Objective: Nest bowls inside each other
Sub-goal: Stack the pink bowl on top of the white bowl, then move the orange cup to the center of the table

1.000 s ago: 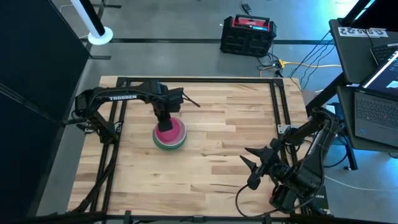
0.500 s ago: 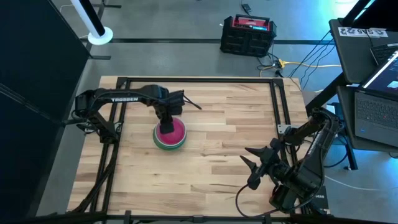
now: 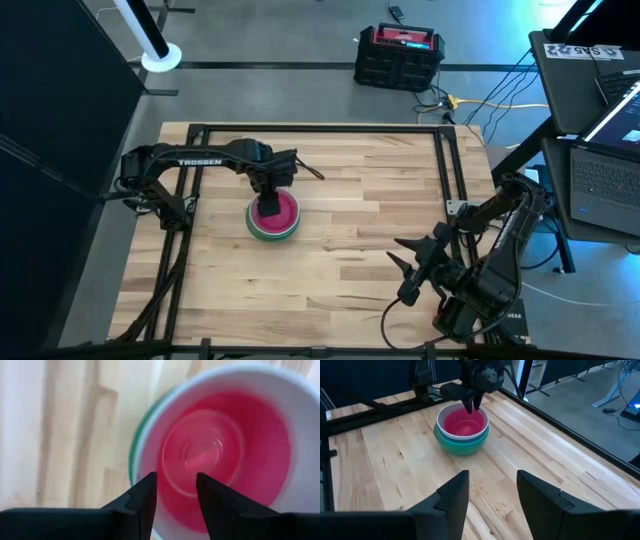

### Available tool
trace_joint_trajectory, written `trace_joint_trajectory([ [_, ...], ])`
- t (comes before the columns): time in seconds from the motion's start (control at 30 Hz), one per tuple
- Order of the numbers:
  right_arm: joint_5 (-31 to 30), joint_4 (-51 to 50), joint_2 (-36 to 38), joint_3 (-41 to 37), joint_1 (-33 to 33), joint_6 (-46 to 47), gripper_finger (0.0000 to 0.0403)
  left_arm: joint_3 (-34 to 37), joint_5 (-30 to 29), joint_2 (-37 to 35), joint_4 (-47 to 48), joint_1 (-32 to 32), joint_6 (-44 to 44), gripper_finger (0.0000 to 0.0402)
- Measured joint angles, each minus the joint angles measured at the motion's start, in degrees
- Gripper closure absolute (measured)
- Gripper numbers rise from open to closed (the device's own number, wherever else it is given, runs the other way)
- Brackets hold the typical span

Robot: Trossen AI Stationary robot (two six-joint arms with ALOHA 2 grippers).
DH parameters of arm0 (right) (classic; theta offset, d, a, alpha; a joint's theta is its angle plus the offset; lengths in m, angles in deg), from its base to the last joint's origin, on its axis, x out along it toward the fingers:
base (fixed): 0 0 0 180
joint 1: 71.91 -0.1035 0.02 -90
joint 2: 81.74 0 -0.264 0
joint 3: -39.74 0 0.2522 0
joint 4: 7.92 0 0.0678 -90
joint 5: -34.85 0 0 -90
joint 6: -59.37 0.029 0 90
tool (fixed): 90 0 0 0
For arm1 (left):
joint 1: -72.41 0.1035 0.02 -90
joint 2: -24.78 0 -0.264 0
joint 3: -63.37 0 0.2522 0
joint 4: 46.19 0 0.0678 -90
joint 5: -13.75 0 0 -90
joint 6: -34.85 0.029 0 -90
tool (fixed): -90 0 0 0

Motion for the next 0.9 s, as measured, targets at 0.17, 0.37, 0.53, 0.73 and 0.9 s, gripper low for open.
trace_joint_trajectory([
  [0.17, 2.02, -0.62, 0.00, 0.00, 0.00, -2.23, 0.0249, -4.09, -5.42, -0.54, 0.40, -0.20, -1.56, 0.0280],
  [0.37, 0.82, -0.32, 0.00, -1.20, 0.00, -4.02, 0.0249, -5.81, -5.91, -5.32, -2.40, -5.93, -4.41, 0.0280],
  [0.53, 9.60, 3.32, 0.04, -5.43, -0.04, -6.69, 0.0249, -4.44, -5.91, -5.66, -2.46, -14.70, -7.37, 0.0280],
  [0.73, 22.65, 6.98, 0.81, -10.16, -3.98, 2.30, 0.0249, 1.98, -5.72, -6.10, -8.91, -21.84, -10.87, 0.0280],
  [0.9, 31.08, 8.55, 1.41, -13.30, -8.09, 14.34, 0.0249, 7.20, -5.74, -6.15, -13.96, -25.49, -13.47, 0.0280],
])
